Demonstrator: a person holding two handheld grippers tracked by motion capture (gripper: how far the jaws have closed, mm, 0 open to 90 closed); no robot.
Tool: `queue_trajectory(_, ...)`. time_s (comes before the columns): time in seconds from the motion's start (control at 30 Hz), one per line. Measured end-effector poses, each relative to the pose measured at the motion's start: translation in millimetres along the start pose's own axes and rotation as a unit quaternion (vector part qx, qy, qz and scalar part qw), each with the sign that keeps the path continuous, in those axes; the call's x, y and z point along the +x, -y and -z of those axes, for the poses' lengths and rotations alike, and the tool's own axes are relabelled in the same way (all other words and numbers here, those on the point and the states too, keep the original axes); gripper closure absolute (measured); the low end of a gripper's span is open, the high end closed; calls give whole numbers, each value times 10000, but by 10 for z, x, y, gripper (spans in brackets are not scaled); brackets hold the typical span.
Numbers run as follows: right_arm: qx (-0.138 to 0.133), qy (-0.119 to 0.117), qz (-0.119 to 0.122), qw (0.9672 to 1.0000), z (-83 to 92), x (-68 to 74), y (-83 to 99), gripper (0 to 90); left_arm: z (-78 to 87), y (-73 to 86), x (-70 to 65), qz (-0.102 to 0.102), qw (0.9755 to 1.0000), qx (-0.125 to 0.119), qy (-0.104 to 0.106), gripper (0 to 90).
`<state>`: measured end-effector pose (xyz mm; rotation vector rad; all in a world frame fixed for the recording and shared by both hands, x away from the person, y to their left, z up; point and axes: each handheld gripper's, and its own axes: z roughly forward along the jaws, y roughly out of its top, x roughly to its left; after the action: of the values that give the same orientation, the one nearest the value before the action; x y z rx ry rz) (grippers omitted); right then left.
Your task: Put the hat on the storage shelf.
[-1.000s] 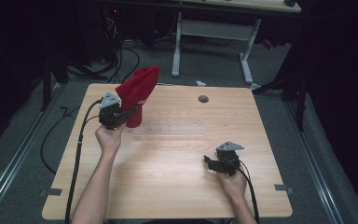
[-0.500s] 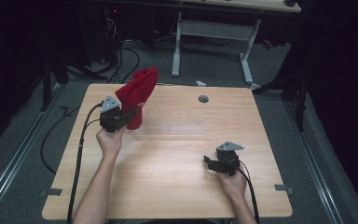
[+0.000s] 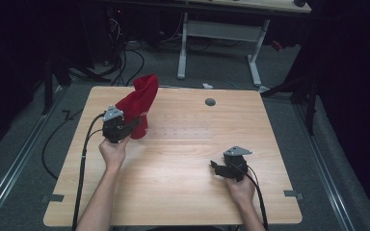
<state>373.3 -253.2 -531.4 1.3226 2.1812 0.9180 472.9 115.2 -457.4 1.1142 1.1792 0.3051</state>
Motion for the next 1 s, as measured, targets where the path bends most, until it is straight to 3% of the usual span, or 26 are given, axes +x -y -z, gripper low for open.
queue_trajectory(0.23, -1, 1, -4, 10000, 0, 1, 0, 351, 31, 47, 68, 138, 9997, 156, -108, 816)
queue_trajectory(0.37, 1, 2, 1, 10000, 0, 0, 0, 350, 57, 55, 97, 179, 9995, 191, -160, 761)
queue_trajectory(0.57, -1, 3, 2, 10000, 0, 0, 0, 350, 93, 34, 86, 161, 9993, 230, -234, 575)
queue_trajectory(0.87, 1, 2, 0, 10000, 0, 0, 0, 350, 230, -21, 117, 263, 9992, 89, -278, 439)
queue_trajectory(1.0, 0, 1, -1, 10000, 0, 0, 0, 350, 277, -16, 110, 166, 9992, 187, -318, 404)
